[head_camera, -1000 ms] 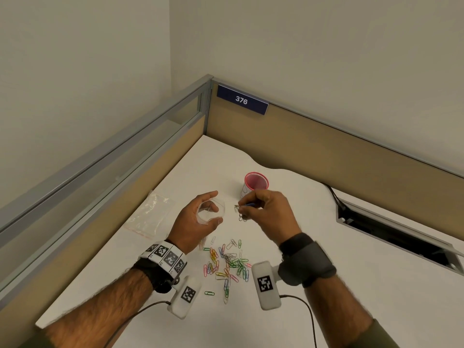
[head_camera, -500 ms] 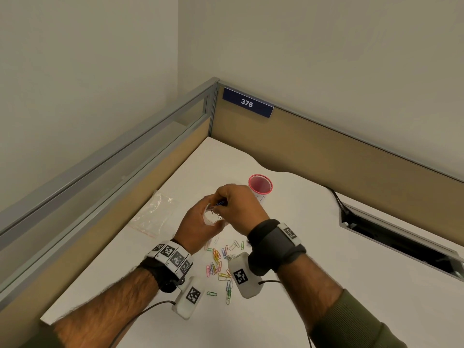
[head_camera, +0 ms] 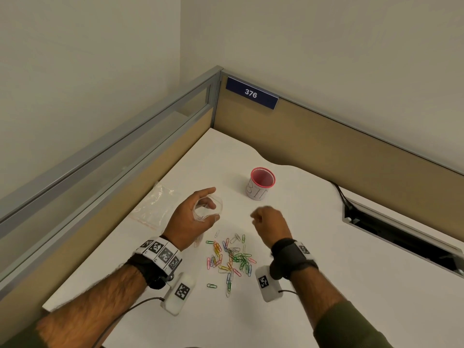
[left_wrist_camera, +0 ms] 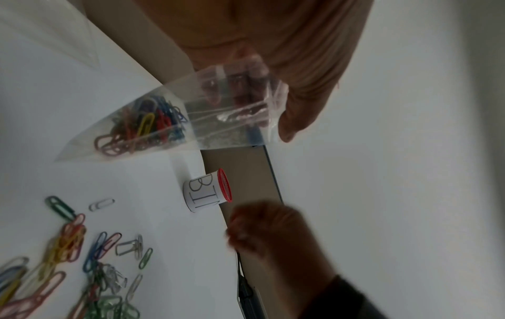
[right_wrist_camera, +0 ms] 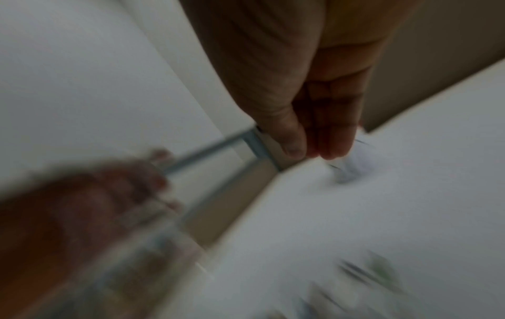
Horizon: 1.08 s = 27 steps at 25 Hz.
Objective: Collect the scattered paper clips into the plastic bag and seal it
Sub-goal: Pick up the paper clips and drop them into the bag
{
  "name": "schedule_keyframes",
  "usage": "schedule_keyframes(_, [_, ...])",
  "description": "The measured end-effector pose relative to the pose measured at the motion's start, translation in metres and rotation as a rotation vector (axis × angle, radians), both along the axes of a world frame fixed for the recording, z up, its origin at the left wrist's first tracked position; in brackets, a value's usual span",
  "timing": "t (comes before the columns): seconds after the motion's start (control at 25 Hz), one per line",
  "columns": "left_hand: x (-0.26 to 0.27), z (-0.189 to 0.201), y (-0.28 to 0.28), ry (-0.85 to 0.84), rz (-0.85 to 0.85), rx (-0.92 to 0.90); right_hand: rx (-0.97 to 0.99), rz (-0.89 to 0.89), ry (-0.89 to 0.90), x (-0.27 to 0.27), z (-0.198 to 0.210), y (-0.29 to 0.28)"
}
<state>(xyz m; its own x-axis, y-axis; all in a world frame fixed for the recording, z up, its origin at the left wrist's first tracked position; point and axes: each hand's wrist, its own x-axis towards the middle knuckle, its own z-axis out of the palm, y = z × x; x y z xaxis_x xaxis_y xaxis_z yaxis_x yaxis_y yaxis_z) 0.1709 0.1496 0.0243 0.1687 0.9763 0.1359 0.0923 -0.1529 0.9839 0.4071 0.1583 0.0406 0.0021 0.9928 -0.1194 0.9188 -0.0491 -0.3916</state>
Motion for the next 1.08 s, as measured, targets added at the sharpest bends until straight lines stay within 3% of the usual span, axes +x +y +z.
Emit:
schedule_keyframes(0.12, [-0.009, 0.0, -0.001, 0.006, 0.028, 0.002, -0.226, -0.019, -0.132, 0.015, -0.053, -0.015])
schedule_keyframes(0.32, [-0.018, 0.0, -0.004, 0.01, 0.067, -0.004, -0.237, 0.088, -0.242, -0.005, -0.089, -0.035])
schedule_keyframes(0.44, [-0.02, -0.002, -0.004, 0.008, 0.065, 0.002, -0.21, 0.226, -0.238, -0.014, -0.091, -0.036])
schedule_keyframes(0.6, [-0.016, -0.002, -0.003, 0.001, 0.054, 0.0, -0.146, 0.125, -0.157, -0.009, -0.083, -0.011])
schedule_keyframes(0.84, [-0.016, 0.001, -0.001, -0.016, 0.054, 0.012, -0.185, 0.252, -0.172, -0.031, -0.091, -0.018])
schedule_keyframes(1.08, [-0.015, 0.0, -0.007, -0.01, 0.024, -0.004, -0.211, 0.25, -0.098, -0.053, -0.095, -0.015])
